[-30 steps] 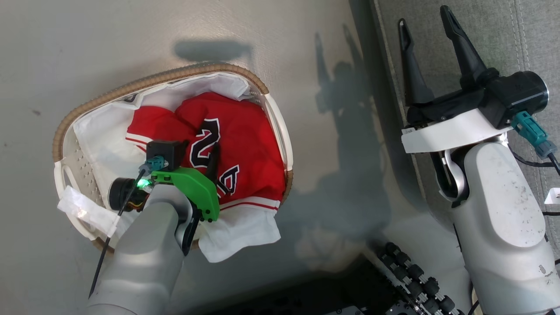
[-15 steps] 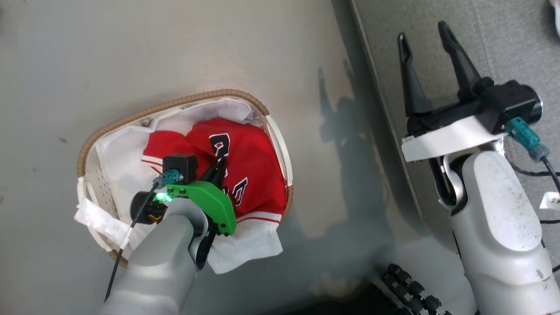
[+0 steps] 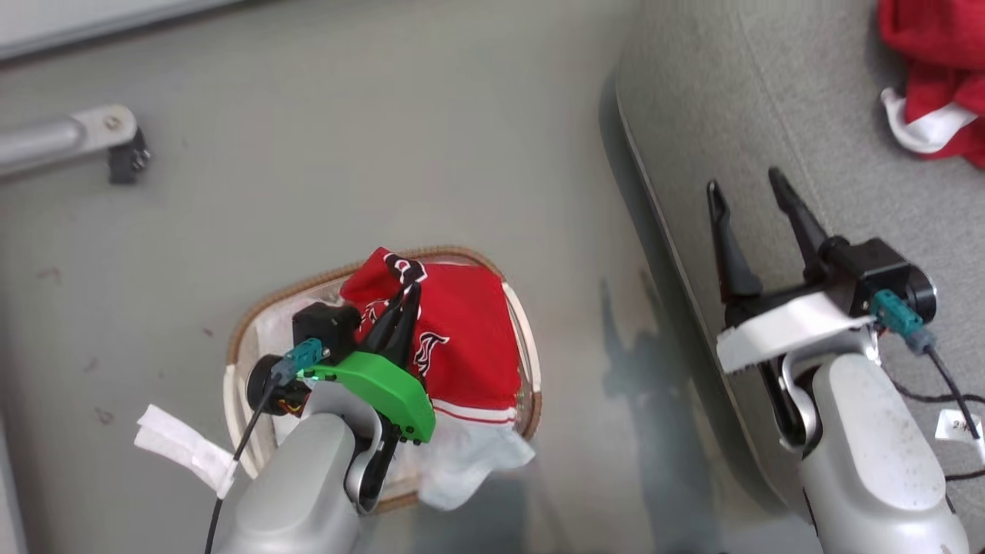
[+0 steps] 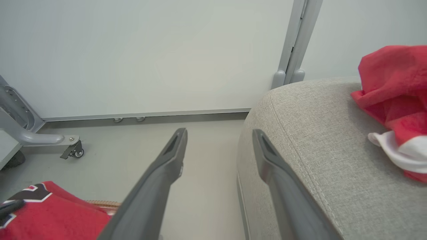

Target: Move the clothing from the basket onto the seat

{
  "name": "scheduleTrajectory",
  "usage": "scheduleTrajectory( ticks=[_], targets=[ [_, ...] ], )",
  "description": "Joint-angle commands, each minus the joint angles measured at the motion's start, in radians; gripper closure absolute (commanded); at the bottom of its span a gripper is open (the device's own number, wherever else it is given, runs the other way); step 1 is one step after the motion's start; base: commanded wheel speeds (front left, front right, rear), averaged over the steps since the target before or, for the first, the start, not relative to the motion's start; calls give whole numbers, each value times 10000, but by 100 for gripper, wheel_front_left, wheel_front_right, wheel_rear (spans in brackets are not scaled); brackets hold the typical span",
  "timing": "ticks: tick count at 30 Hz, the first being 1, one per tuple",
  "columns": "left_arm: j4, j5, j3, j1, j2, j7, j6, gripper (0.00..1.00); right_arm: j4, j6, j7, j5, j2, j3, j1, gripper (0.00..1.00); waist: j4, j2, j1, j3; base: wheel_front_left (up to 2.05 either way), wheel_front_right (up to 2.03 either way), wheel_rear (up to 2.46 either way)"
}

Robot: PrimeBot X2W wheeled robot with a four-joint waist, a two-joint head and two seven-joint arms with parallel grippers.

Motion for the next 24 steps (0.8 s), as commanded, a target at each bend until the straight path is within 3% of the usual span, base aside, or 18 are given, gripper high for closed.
scheduleTrajectory(
  ticks=[1,15,24],
  targets=[
    [-380,237,211,258,29,-36,-36,100,107,-14,-2,-41,-48,-1,280,0,583,0,0,-1409,0,0,0],
    [-3023,1329,917,756,31,-34,-36,100,782,-14,-2,178,-47,557,1429,0,1093,0,0,-3372,0,0,0],
    [-4093,1495,1230,544,31,-34,-36,100,1118,-14,-2,130,-46,912,2117,0,1180,0,0,-4042,0,0,0]
  ],
)
